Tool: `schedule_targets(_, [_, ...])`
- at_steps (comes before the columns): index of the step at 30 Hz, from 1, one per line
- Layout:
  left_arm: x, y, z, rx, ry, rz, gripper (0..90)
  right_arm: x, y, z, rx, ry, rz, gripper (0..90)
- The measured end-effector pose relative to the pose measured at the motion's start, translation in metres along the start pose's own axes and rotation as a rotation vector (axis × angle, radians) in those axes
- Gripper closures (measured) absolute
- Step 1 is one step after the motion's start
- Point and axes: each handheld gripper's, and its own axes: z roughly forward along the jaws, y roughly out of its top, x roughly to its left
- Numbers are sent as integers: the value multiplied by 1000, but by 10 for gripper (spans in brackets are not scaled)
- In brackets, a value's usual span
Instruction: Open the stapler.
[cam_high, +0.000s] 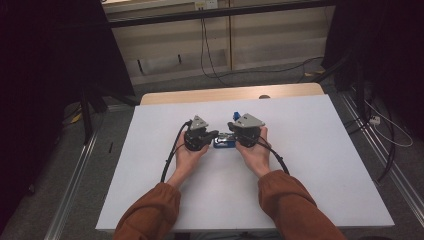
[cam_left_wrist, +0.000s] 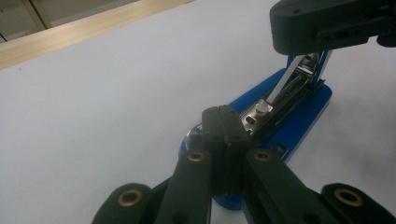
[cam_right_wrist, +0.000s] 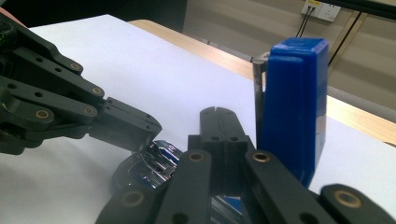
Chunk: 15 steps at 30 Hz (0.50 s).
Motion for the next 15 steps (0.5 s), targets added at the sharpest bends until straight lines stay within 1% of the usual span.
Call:
schedule_targets(4, [0, 0, 0, 2, 1, 3, 900, -3, 0, -2, -6, 0, 15, 900])
schedule_targets(11, [0, 0, 0, 2, -2, 5, 900, -4, -1, -4, -5, 1, 11, 900])
schedule_targets(15, [0, 0, 0, 0, -2, 6, 900, -8, -1, -8, -17, -11, 27, 900])
